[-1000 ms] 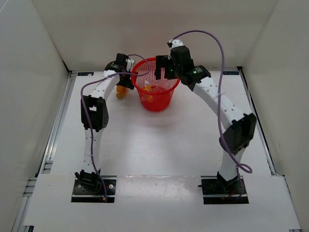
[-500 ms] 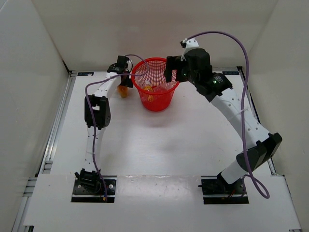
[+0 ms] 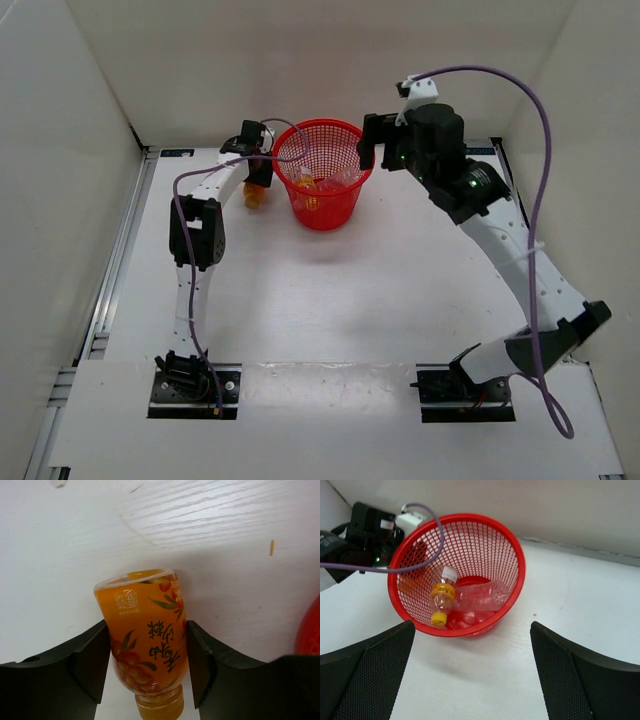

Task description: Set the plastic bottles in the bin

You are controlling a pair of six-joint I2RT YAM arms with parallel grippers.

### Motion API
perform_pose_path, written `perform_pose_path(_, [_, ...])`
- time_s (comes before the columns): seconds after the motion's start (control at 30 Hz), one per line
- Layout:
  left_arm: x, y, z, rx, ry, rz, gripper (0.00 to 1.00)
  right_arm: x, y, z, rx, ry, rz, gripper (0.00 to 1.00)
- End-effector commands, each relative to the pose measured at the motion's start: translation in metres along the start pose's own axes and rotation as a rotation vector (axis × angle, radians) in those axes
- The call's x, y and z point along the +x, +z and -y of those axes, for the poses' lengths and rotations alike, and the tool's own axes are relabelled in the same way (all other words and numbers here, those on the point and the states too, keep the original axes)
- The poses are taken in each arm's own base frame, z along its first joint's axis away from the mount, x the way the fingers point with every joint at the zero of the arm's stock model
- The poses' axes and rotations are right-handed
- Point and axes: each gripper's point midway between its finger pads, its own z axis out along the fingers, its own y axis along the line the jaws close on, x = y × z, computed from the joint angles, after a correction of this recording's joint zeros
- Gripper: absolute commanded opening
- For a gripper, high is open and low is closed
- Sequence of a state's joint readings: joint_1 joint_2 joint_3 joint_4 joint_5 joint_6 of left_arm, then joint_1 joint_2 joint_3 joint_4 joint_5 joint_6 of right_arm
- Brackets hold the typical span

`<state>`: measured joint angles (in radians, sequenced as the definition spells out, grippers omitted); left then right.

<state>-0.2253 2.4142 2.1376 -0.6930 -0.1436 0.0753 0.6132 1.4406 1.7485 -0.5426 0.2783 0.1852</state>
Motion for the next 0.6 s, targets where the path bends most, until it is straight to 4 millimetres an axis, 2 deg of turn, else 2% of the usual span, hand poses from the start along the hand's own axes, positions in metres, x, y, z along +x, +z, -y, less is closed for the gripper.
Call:
perform_pose_path(0.0, [-0.05,-0.082,-0.043,-0.117,-0.065,0.139,0.1,-0.017,-0.027,0.015,0.058,0.013,0.084,0.99])
perform_pose_path(0.03, [-0.073,-0.115,-0.054,-0.147,-0.082,0.214,0.1,-0.02,-0.038,0.032,0.115,0.045,0.106,0.99])
perform_pose_path(0.07, [-0.083,-0.135,-0.064,-0.189,-0.106,0.249,0.1,0.004,-0.034,0.043,0.152,0.067,0.062,0.99])
perform_pose_path(0.1, [-0.095,-0.155,-0.072,-0.218,-0.12,0.293,0.1,0.016,-0.035,0.052,0.175,0.103,0.046,0.99])
perform_pose_path(0.13, [-0.119,-0.185,-0.069,-0.229,-0.145,0.374,0.1,0.019,-0.045,0.067,0.204,0.2,0.06,0.99])
perform_pose_path(0.17, [-0.134,-0.217,-0.075,-0.255,-0.175,0.443,0.1,0.036,-0.046,0.072,0.205,0.236,0.024,0.99])
perform_pose_path(0.2, [-0.142,-0.238,-0.083,-0.31,-0.196,0.482,0.1,0.07,-0.042,0.083,0.242,0.256,-0.037,0.99])
perform_pose_path(0.23, [-0.152,-0.258,-0.08,-0.308,-0.231,0.532,0.1,0.075,-0.052,0.091,0.259,0.307,-0.025,0.99])
perform_pose_path(0.27, [-0.167,-0.293,-0.086,-0.303,-0.27,0.618,0.1,0.088,-0.054,0.095,0.274,0.322,-0.041,0.99])
perform_pose_path(0.3, [-0.174,-0.311,-0.082,-0.288,-0.287,0.662,0.1,0.101,-0.058,0.097,0.282,0.329,-0.064,0.99])
perform_pose_path(0.37, [-0.188,-0.342,-0.057,-0.179,-0.264,0.748,0.1,0.128,-0.067,0.104,0.308,0.338,-0.104,0.99])
perform_pose_path(0.4, [-0.192,-0.346,-0.041,-0.116,-0.224,0.764,0.1,0.135,-0.074,0.107,0.322,0.335,-0.11,0.99])
perform_pose_path(0.47, [-0.195,-0.349,0.015,0.075,-0.1,0.773,0.1,0.151,-0.078,0.111,0.343,0.336,-0.143,0.99])
perform_pose_path(0.53, [-0.189,-0.34,0.06,0.2,-0.006,0.749,0.1,0.159,-0.087,0.117,0.378,0.34,-0.147,0.99])
perform_pose_path(0.57, [-0.178,-0.335,0.096,0.256,0.075,0.722,0.1,0.16,-0.089,0.119,0.389,0.348,-0.14,0.99])
